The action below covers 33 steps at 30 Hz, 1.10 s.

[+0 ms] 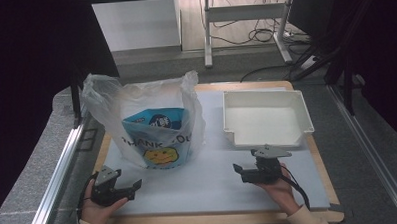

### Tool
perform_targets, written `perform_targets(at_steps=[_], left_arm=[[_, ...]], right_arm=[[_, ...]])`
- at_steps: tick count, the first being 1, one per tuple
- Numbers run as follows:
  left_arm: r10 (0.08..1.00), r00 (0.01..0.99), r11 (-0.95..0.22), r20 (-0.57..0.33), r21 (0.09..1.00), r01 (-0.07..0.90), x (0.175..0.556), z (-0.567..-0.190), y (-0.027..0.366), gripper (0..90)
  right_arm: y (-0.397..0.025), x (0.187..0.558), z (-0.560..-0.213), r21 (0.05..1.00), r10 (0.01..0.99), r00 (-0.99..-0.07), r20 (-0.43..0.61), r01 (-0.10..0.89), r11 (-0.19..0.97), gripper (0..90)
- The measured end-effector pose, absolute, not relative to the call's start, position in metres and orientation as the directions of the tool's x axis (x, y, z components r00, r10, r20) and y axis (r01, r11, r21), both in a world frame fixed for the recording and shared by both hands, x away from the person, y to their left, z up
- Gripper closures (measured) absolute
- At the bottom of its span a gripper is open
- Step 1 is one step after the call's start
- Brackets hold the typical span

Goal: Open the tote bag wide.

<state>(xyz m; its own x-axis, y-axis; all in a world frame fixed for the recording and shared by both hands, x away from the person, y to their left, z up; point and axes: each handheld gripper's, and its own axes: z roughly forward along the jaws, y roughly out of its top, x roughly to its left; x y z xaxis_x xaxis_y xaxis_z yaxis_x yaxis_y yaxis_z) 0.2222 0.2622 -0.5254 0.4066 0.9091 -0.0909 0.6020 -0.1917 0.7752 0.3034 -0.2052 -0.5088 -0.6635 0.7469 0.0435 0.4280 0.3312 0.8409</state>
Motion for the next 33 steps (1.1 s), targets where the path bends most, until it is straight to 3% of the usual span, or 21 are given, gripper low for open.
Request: perform_targets(at_steps=[8, 22, 33], left_arm=[[0.921, 0.377, -0.173, -0.098, 0.763, 0.623, 0.222, -0.524, 0.262, 16.2], [0.903, 0.421, -0.184, -0.089, 0.806, 0.563, 0.217, -0.517, 0.263, 17.5], [0.909, 0.395, -0.113, -0.136, 0.831, 0.545, 0.199, -0.495, 0.277, 21.9]], right_arm=[[-0.205, 0.303, -0.510, 0.835, 0.738, -0.672, 0.052, 0.434, 0.337, 14.7], [-0.197, 0.295, -0.509, 0.832, 0.728, -0.686, 0.005, 0.407, 0.377, 16.3], [-0.189, 0.300, -0.508, 0.837, 0.708, -0.706, 0.005, 0.391, 0.384, 16.4]])
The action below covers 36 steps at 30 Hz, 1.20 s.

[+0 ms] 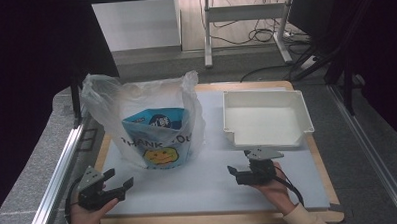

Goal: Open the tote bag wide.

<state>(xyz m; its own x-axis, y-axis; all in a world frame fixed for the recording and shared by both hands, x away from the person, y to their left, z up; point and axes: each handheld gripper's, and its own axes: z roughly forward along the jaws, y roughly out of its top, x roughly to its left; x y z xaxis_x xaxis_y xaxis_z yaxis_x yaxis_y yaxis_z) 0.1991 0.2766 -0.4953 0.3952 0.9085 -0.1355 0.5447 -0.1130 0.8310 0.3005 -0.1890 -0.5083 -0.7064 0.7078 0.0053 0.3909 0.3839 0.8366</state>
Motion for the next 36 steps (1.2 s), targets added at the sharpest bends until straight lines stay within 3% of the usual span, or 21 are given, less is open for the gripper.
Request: perform_targets(at_steps=[36], left_arm=[[0.899, 0.411, -0.077, -0.150, 0.870, 0.486, 0.208, -0.440, 0.281, 27.3]], right_arm=[[-0.195, 0.296, -0.506, 0.835, 0.726, -0.688, -0.011, 0.393, 0.385, 16.9]])
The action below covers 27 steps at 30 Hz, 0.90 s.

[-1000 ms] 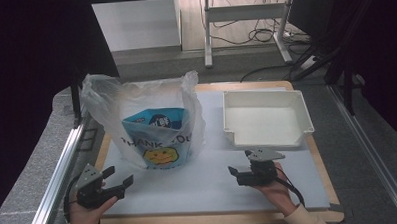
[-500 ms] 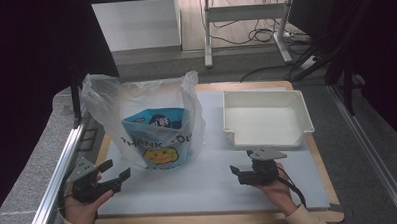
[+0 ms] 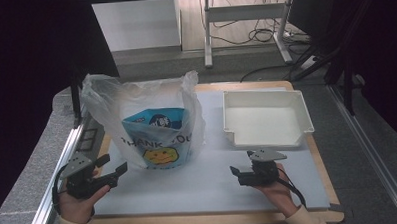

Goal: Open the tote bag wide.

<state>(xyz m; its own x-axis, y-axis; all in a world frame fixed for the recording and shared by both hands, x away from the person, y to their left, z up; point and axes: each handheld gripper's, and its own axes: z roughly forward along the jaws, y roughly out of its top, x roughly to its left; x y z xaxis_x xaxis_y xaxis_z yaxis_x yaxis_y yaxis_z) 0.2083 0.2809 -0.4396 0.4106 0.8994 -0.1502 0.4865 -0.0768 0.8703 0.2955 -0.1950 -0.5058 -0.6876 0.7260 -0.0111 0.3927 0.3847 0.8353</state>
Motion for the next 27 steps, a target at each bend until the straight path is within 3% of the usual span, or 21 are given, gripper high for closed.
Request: perform_targets(at_steps=[27], left_arm=[[0.895, 0.430, -0.086, -0.118, 0.900, 0.427, 0.226, -0.391, 0.287, 25.0]], right_arm=[[-0.194, 0.297, -0.508, 0.812, 0.733, -0.680, -0.028, 0.411, 0.413, 16.8]])
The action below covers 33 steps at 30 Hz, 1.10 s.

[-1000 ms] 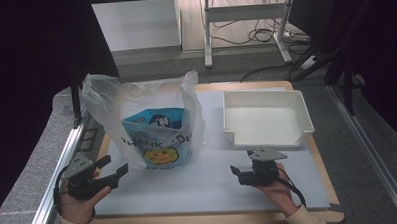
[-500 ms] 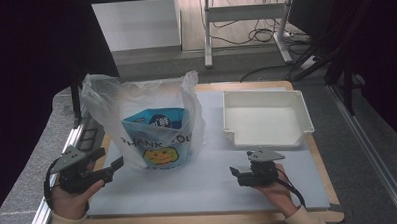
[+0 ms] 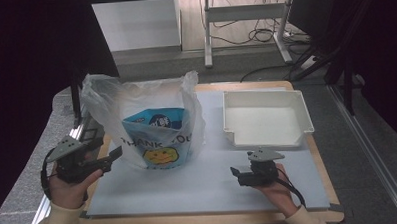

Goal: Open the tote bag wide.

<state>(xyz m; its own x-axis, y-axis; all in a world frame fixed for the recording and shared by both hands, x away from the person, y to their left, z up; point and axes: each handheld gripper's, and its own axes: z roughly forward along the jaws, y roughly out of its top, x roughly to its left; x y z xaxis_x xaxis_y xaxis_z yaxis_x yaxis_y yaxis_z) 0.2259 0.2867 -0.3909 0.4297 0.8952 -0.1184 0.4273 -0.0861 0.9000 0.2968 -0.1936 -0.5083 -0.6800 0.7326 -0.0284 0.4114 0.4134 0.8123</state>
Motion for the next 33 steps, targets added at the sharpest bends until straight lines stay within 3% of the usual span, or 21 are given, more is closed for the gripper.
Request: perform_targets(at_steps=[17, 24, 27, 28, 30, 31, 33], left_arm=[[0.906, 0.403, -0.040, -0.126, 0.924, 0.380, 0.250, -0.360, 0.299, 26.0], [0.902, 0.415, -0.050, -0.117, 0.928, 0.369, 0.258, -0.352, 0.296, 31.5], [0.901, 0.420, -0.057, -0.107, 0.931, 0.360, 0.261, -0.351, 0.294, 41.6], [0.898, 0.426, -0.057, -0.109, 0.932, 0.359, 0.262, -0.351, 0.294, 50.5], [0.898, 0.429, -0.069, -0.097, 0.932, 0.356, 0.262, -0.351, 0.292, 54.8], [0.898, 0.430, -0.075, -0.092, 0.932, 0.354, 0.263, -0.351, 0.291, 63.7], [0.898, 0.432, -0.079, -0.085, 0.934, 0.348, 0.263, -0.351, 0.290, 72.5]], right_arm=[[-0.195, 0.297, -0.508, 0.818, 0.745, -0.666, -0.036, 0.408, 0.404, 16.9], [-0.195, 0.297, -0.508, 0.816, 0.747, -0.664, -0.036, 0.412, 0.406, 16.9], [-0.195, 0.297, -0.508, 0.815, 0.746, -0.664, -0.038, 0.412, 0.408, 16.9], [-0.196, 0.298, -0.509, 0.815, 0.746, -0.665, -0.039, 0.412, 0.409, 16.9], [-0.196, 0.298, -0.509, 0.814, 0.746, -0.664, -0.039, 0.412, 0.409, 16.9], [-0.196, 0.298, -0.509, 0.814, 0.748, -0.662, -0.038, 0.414, 0.408, 16.9], [-0.196, 0.298, -0.509, 0.813, 0.750, -0.661, -0.038, 0.415, 0.408, 16.9]])
